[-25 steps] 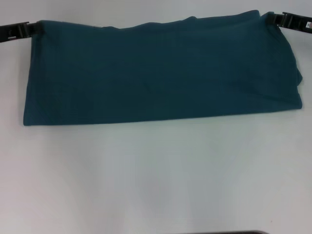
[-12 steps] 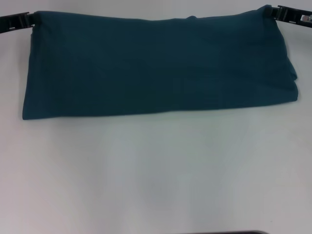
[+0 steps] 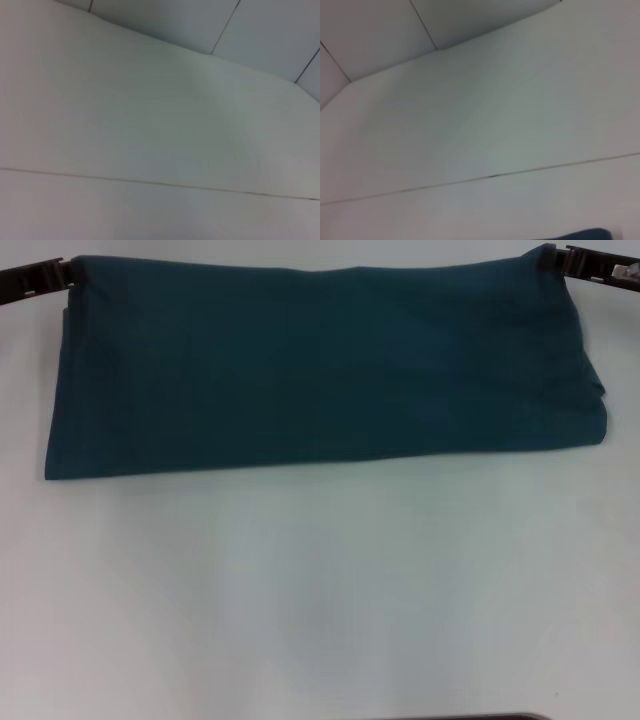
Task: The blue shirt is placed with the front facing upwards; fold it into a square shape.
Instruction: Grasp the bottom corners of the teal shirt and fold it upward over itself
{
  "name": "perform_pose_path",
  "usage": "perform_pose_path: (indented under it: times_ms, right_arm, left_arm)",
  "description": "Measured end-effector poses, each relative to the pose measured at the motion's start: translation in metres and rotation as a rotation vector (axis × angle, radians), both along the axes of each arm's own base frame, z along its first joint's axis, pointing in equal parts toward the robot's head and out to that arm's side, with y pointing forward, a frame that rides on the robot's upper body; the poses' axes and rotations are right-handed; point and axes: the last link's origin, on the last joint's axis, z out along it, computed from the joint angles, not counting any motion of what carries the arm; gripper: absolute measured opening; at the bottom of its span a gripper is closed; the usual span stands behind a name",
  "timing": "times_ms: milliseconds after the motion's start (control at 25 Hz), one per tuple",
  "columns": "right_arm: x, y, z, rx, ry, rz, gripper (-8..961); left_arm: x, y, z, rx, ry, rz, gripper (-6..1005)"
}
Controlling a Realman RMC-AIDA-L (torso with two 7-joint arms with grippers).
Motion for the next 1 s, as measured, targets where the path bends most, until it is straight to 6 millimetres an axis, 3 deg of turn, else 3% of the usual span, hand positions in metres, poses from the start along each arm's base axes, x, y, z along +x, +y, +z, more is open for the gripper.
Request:
perform_pose_path:
  times_ms: [400, 600, 720, 1000]
  right_arm:
    - [0.000, 0.006, -0.021, 0.011, -0.071, -0.039, 62]
    - [-0.003, 0.009, -0.025, 0.028, -0.119, -0.020, 77]
    - [-0.004, 0.012, -0.022, 0.058, -0.145, -0.007, 85]
    - [0.003, 0.014, -0.002, 0.150, -0.132, -0.007, 372]
  left_arm:
    - [-0.006, -0.001, -0.032, 0.053, 0.087, 0.069, -1]
    - [-0.008, 0.002, -0.037, 0.091, 0.142, 0.094, 53]
    - [-0.010, 0.003, -0.034, 0.123, 0.143, 0.113, 154]
    - [-0.015, -0.004, -0.021, 0.172, 0.071, 0.119, 413]
